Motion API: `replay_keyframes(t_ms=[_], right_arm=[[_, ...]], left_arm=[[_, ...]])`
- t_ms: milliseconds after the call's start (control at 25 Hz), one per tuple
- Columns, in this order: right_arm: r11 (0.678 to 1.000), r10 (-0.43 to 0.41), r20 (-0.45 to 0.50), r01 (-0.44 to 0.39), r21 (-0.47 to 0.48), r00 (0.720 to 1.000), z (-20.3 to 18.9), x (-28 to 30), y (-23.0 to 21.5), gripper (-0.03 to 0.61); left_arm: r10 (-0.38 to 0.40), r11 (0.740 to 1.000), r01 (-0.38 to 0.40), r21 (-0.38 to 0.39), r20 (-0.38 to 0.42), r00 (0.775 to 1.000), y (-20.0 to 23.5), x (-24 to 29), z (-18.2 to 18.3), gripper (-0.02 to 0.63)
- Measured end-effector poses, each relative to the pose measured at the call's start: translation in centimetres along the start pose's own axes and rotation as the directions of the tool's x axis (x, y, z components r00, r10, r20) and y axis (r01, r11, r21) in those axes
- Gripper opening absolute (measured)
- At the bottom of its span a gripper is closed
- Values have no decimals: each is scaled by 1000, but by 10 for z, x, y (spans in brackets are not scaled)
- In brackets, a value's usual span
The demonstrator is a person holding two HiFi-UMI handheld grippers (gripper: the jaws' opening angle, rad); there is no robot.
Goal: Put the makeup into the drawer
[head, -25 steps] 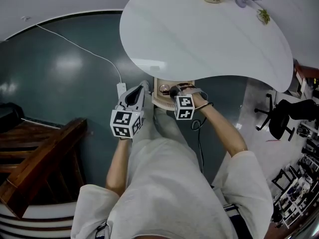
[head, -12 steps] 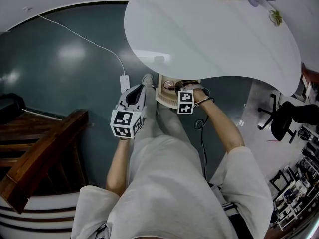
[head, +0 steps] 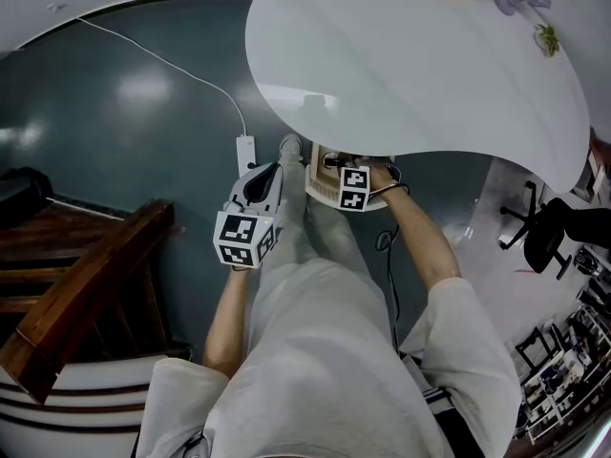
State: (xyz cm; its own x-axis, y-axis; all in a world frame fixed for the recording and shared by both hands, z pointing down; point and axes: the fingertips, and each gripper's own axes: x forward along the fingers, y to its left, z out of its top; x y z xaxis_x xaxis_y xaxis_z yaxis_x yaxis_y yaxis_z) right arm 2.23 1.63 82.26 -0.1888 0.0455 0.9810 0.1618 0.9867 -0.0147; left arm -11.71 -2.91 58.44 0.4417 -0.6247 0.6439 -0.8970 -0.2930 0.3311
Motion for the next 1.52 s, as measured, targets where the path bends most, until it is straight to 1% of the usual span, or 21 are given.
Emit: replay_keyframes(t_ms=[320,520,600,640,680,720,920,1280,1360,1520], right_arm=[[1000,-6,12,6,11,1000,9,14,-4,95],[1000,-11,-13,11,-3,1000,8,20,-5,98],[1000,-6,-9,6,2,1000,9,22,-3,100],[1000,1,-5,-1,8,1000,9,23,-1,120],[1000,10,0,-10,17,1000,10,23,1,165],[1000,17,4,-17,26,1000,10,22,1,184],[999,-3,35,1,35,999,10,12,-3,200],[992,-105,89,99,72,990,12,-18,-10,189],[990,-116,104,107,87,988,13,-26,-8,184],[984,-150,133,135,115,980,16,-43,-5,149]], left_arm=[[11,1000,-11,8,-22,1000,8,1,0,17],[10,1000,-10,14,-26,1000,10,0,0,17],[10,1000,-9,17,-29,1000,10,0,-2,17],[9,1000,-9,18,-30,1000,11,-1,-2,17],[9,1000,-9,20,-32,999,11,-1,-3,17],[9,1000,-8,21,-33,999,11,-1,-3,17],[4,1000,-3,26,-36,999,7,0,-2,17],[-16,999,17,40,-15,1000,-6,2,4,17],[-19,999,19,41,-10,1000,-8,2,4,17],[-25,998,25,49,5,1000,-15,1,8,17]])
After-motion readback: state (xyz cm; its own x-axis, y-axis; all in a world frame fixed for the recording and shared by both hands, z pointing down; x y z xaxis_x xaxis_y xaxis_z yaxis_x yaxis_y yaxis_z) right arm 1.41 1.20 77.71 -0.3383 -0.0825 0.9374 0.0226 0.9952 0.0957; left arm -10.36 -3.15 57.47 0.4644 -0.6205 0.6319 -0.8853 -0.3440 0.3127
